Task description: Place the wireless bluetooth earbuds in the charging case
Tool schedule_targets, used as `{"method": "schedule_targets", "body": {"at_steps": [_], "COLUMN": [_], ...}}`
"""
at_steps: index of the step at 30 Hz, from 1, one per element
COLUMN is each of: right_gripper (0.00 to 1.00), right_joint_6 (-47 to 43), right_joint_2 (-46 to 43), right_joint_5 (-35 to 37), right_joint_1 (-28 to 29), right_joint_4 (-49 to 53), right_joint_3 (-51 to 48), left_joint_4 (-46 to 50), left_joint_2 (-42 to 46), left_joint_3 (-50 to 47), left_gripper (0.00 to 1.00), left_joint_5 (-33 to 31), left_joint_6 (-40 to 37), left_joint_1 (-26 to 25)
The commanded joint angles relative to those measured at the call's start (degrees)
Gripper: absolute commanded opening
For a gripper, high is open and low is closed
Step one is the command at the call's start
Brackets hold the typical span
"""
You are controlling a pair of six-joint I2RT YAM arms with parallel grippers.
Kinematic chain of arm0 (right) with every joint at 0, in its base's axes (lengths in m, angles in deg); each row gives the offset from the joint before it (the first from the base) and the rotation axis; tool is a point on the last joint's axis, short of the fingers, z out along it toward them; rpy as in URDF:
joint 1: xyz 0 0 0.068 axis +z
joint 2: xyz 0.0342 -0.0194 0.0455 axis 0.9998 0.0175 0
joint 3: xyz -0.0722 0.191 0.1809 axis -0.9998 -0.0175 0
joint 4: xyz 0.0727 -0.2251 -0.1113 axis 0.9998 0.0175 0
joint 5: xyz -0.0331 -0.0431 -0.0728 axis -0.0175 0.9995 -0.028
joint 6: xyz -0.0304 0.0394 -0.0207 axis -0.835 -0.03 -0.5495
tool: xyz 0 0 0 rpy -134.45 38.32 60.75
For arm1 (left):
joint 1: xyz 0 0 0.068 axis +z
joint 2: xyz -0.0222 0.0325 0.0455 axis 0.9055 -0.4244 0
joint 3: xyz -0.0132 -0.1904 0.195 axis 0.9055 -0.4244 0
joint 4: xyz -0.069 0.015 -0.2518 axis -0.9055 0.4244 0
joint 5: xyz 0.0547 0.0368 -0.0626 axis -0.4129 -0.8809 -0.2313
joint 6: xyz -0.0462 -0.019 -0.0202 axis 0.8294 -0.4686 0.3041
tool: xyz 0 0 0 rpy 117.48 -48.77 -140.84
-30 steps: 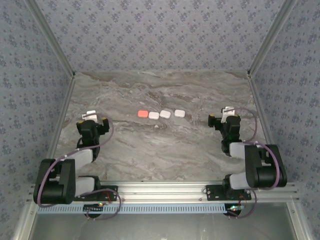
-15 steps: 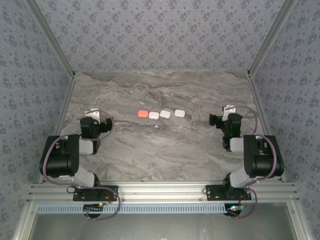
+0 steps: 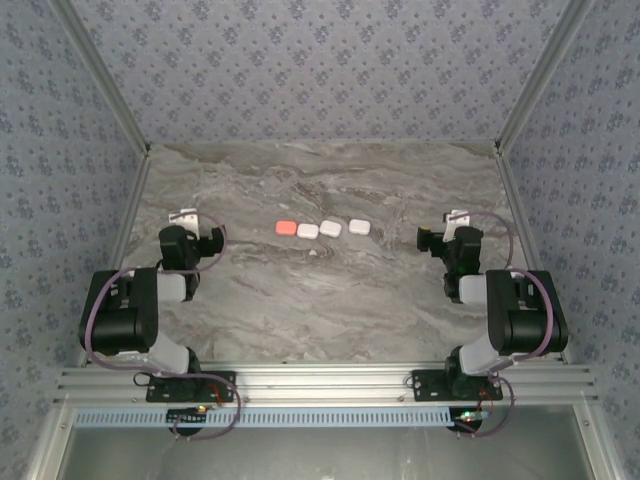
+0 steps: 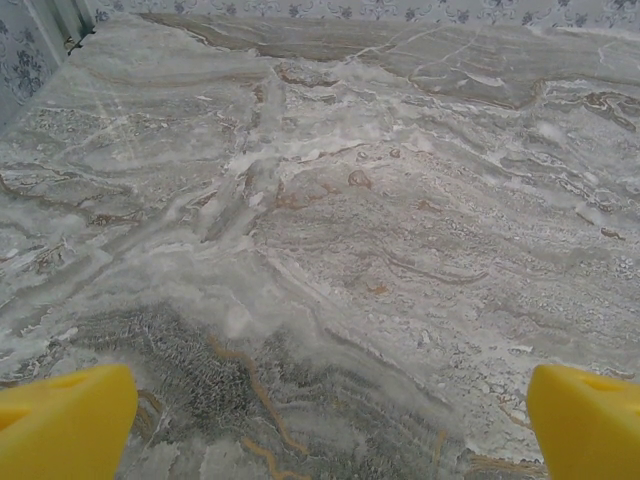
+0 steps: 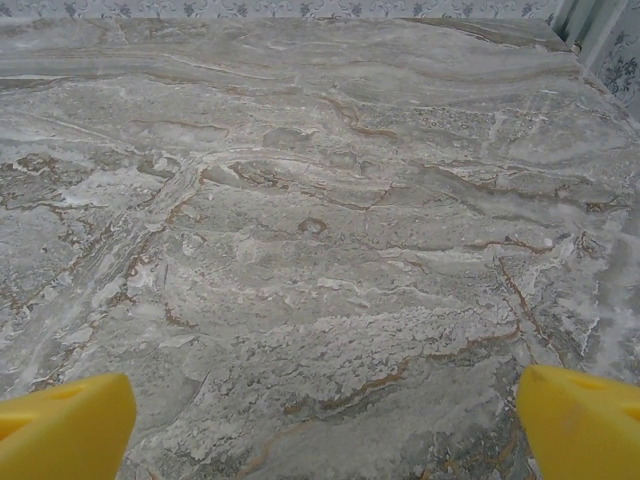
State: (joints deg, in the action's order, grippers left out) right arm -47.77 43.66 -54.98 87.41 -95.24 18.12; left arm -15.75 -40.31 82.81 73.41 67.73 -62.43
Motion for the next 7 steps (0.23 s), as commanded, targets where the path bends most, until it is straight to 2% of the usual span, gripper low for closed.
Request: {"method": "schedule_targets", "body": {"at_steps": [1, 7], "right_gripper": [1.00, 1.00], "right_joint_6": [0.55, 0.51], "right_joint_2": [0.30, 0.34], "right_joint_5": [0.08, 0.09], "right_joint_1": [-0.18, -0.14], "right_joint_4": [0.38, 0.29], "right_joint_3": [0.92, 0.85], "left_joint_4": [-0.12, -0.12], "left_joint_2": [0.10, 0.09], "left_joint_3": [0.55, 0.51], "left_gripper": [0.99, 0.99], "left_joint_5": [-0.75, -0.84], "left_joint_6": [0.12, 0.11], "left_joint_1": [-0.37, -0.44]}}
